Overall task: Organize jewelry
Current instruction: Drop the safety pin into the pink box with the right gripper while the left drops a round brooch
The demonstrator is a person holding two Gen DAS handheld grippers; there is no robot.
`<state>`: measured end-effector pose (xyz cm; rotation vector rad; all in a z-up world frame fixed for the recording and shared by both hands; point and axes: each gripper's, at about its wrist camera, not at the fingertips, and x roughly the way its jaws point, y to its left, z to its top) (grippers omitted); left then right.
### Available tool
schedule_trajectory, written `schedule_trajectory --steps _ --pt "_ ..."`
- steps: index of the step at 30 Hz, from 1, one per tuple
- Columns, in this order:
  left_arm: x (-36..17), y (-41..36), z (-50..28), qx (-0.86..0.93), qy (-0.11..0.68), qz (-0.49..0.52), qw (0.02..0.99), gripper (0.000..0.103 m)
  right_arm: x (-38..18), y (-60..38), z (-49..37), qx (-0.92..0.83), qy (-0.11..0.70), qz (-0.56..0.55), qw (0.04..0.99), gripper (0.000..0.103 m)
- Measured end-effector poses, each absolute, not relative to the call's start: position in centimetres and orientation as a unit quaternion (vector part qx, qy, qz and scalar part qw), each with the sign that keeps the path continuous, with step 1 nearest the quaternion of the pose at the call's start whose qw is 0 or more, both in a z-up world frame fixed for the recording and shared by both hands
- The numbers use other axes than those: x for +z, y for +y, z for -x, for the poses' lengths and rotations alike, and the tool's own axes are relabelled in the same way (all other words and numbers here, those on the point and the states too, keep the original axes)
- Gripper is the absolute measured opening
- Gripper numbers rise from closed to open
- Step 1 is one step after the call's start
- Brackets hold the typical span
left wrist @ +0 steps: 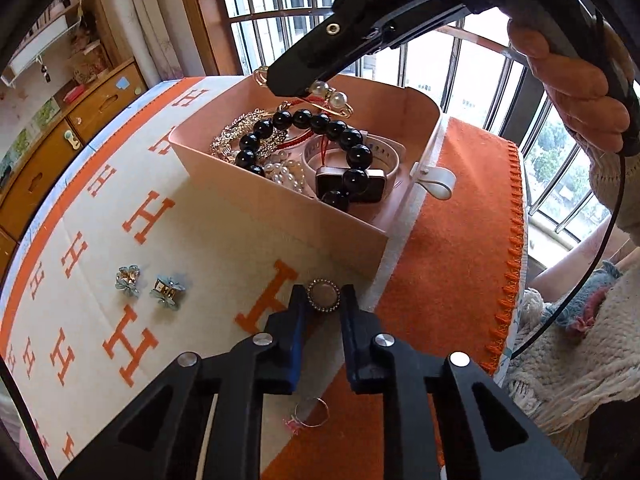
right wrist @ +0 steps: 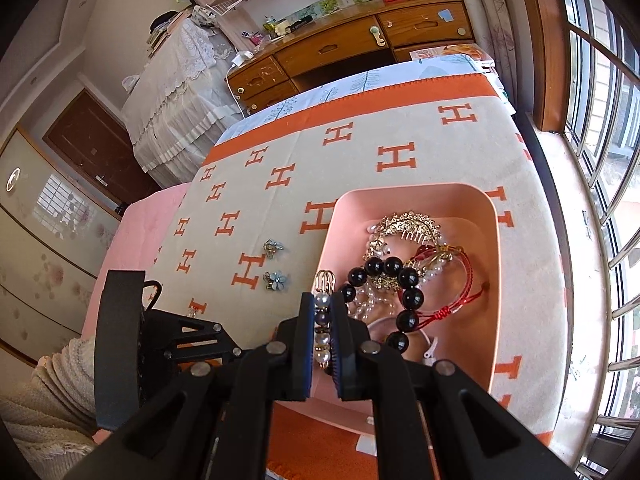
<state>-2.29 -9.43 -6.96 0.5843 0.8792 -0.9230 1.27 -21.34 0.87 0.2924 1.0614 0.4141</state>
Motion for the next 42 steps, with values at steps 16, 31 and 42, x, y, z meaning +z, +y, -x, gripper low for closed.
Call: schedule_trajectory --steps 16,31,42 --pt "4.1 -8.6 0.1 -0.383 0.364 -0.180 0.830 0.011 3.6 -25.5 -0.1 0.146 0.455 -0.174 0.861 0.007" --pt "2.5 -16.5 -8.3 -0.372 0.444 -0.088 0.810 0.011 -0.1 -26.4 0.4 0.096 0.549 -0.145 0.817 0.008" --pt "-1.2 -19.9 -12.5 -0.367 0.505 -0.037 0.781 0.013 -0.4 -27.7 0.5 0.121 0.529 -0.199 0.816 0.009"
